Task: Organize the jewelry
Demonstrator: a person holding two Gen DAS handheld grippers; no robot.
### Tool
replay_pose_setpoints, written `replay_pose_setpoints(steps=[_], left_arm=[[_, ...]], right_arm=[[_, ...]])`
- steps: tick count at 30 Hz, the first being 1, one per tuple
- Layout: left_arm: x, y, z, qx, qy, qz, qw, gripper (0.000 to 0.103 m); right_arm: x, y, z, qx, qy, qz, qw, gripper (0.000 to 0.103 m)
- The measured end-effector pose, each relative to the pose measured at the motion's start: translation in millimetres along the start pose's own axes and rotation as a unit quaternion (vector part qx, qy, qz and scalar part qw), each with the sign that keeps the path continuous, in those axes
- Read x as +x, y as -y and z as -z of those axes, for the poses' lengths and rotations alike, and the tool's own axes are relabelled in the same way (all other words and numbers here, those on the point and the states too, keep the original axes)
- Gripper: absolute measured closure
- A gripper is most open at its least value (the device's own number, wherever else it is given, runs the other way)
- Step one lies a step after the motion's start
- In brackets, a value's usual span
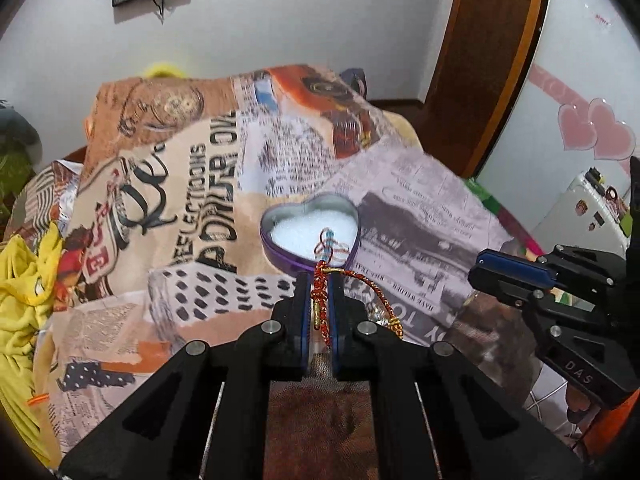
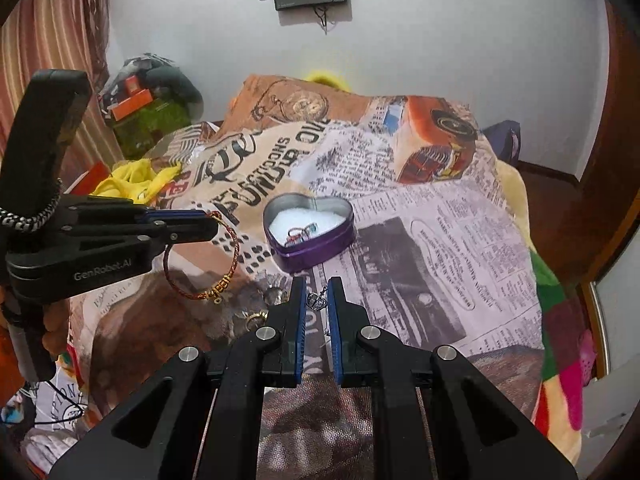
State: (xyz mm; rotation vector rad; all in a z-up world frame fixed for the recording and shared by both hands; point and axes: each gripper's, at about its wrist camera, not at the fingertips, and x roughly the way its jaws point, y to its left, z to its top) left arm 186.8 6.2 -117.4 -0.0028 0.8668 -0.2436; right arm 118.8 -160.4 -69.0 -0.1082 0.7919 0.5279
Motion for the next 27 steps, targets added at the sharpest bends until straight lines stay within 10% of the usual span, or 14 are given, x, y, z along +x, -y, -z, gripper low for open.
replay_pose_setpoints(steps=[27], left_arm=[[10,-19,-41,-0.022,0.048,-0.013,0.9985,0.097]], right_arm=[[19,1,-48,-0.005,0.045,-0.005,0.999,0.094]])
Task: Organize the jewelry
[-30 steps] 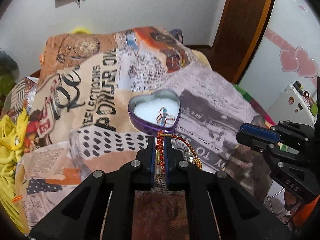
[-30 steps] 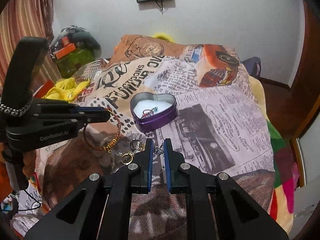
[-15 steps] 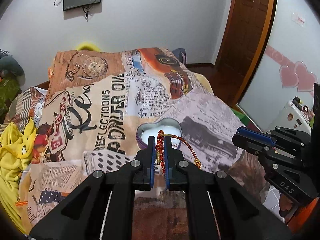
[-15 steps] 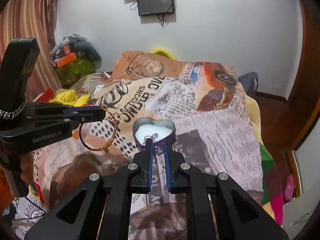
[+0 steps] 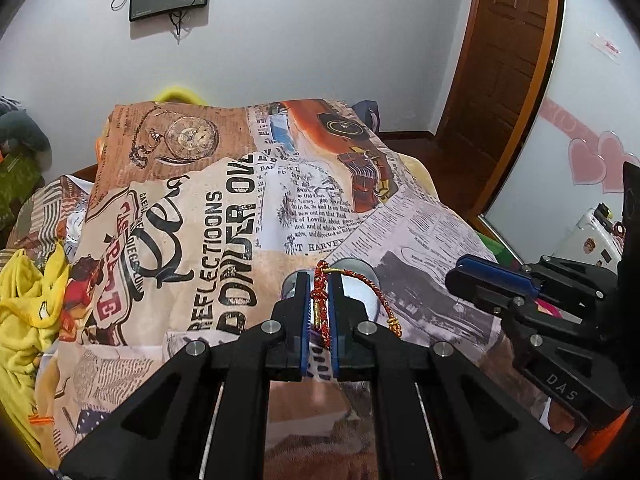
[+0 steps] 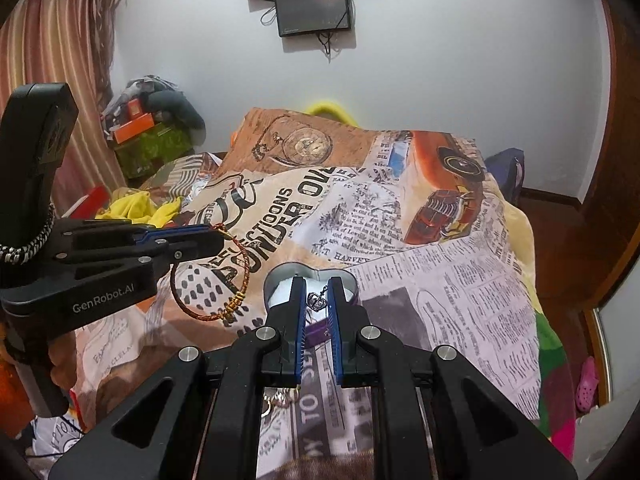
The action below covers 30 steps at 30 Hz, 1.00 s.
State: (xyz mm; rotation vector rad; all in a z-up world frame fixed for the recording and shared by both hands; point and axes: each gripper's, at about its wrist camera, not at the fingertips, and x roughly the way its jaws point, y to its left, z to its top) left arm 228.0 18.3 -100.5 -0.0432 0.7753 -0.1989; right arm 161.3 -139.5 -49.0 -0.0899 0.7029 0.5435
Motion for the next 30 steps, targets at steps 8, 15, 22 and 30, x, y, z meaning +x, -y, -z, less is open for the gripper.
replay_pose_setpoints(steps=[8,15,22,30], left_arm=[[31,-9,-8,-0.009,-0.013,-0.001,0.9999,0.097],[62,-19,-6,-0.028,-0.044,0.018,0.9985,0.097],[82,-20,-2,-0.029,-0.067,0.024,0.9971,0.097],[96,-24,1,-0.035,-0.085,0.022,0.9955,0.097]], right_arm=[[24,-2,-13,-0.01,-0.004,-0.004,1.0,0.093],[50,2,-16,-0.008,-0.026,-0.009,1.0,0.093],[78,9,-15,0.001,-0.061,-0.016,0.998,0.093],[97,12,-10,0.012,-0.096,-0.021,0.995,0.093]])
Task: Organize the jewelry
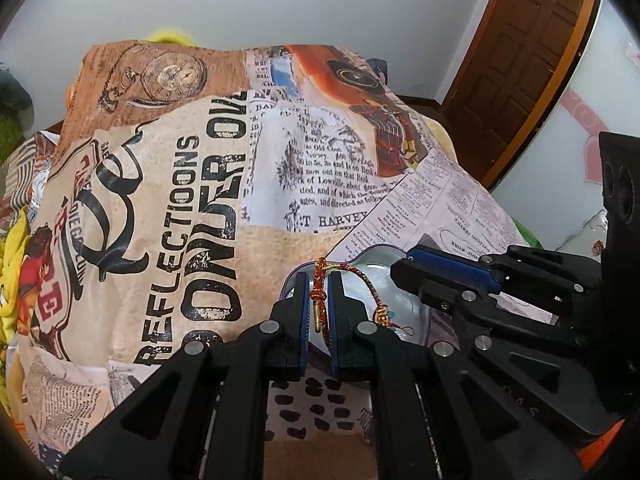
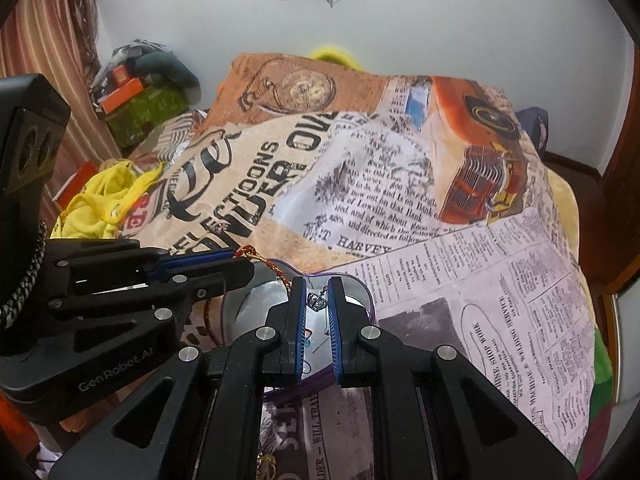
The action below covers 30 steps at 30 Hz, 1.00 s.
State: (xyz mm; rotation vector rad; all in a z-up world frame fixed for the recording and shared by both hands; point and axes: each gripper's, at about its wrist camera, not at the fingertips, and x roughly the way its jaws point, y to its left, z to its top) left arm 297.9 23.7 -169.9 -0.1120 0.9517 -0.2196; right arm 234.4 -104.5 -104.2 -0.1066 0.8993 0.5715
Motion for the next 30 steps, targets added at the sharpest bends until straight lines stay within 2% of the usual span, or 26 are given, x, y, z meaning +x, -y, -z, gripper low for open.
replay_pose_setpoints(steps=[13,15,18,20,28,30], left_arm=[[-4,3,3,0.01,-0.006,-0.016,0.9998,0.096],[-7,4,3,0.011,-0.004,-0.016,0.9998,0.093],[-11,5,3,0.012,-0.004,-0.016,0.9998,0.092],[-16,6,3,0.012,-0.002,-0.017,0.9998,0.092],[-43,13,4,0.015,0.014,-0.016,0.9997,0.091],[-50,15,5,0.016,0.018,-0.015,0.9996,0.087]], right_arm=[[3,-3,3,-0.011,-0.019,0.009,1.0,0.093],[1,-3,3,-0.01,-0.022,0.009,1.0,0.093],[-2,-1,3,-0.004,-0.026,0.007,1.0,0.086],[-6,0,3,0.0,-0.022,0.006,1.0,0.081],[-29,0,1,0.001,-0.003,0.016,1.0,0.081],[-35,-2,1,-0.001,0.002,0.019,1.0,0.081]])
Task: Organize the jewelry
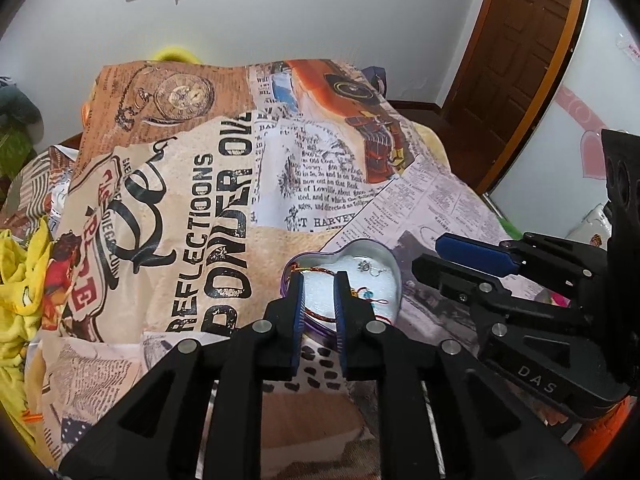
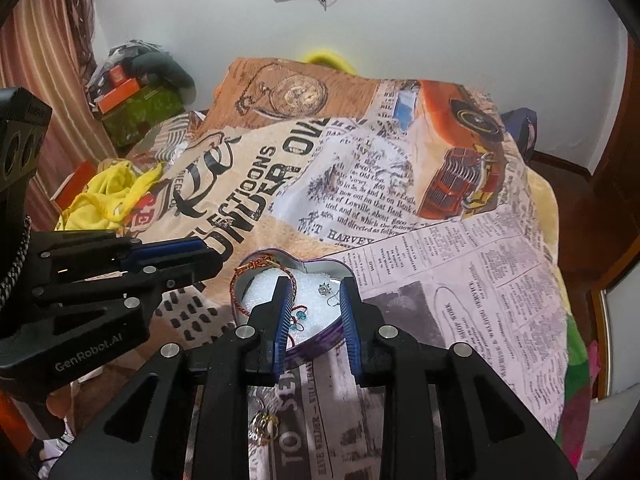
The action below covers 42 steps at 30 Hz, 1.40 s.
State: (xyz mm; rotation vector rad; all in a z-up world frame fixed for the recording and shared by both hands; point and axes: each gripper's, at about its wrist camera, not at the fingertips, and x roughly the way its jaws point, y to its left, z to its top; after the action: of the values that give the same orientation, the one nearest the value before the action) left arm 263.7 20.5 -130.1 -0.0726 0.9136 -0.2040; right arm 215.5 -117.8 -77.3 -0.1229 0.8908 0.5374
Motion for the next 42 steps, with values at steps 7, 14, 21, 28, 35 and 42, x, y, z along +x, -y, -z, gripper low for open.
replay_pose_setpoints(steps=[7,14,21,28,35,42], left_arm=[[-26,6,7,0.0,0.014,0.001,0.9999,0.081],[-42,6,25,0.001,0.009,-0.003,1.0,0.081],[-44,5,49,-0.005,-0.01,0.003,0.9999,0.081],[-34,23,70,0.012,-0.037,0.021,0.999,0.081],[-16,51,88,0.027,-0.069,0.05,0.996,0.081],[7,62,101,0.037,-0.097,0.054,0.9931,0.081]], right_arm=[[-25,-8,4,-0.009,0.019,0.008,1.0,0.081],[-45,-12,14,-0.011,0.028,0.011,0.999,0.081],[-51,-16,31,-0.014,0.02,0.011,1.0,0.081],[-53,-15,50,-0.012,0.005,0.016,1.0,0.081],[-53,-12,72,-0.016,-0.014,0.026,0.999,0.081],[-55,-3,87,-0.009,-0.024,0.032,0.999,0.081]])
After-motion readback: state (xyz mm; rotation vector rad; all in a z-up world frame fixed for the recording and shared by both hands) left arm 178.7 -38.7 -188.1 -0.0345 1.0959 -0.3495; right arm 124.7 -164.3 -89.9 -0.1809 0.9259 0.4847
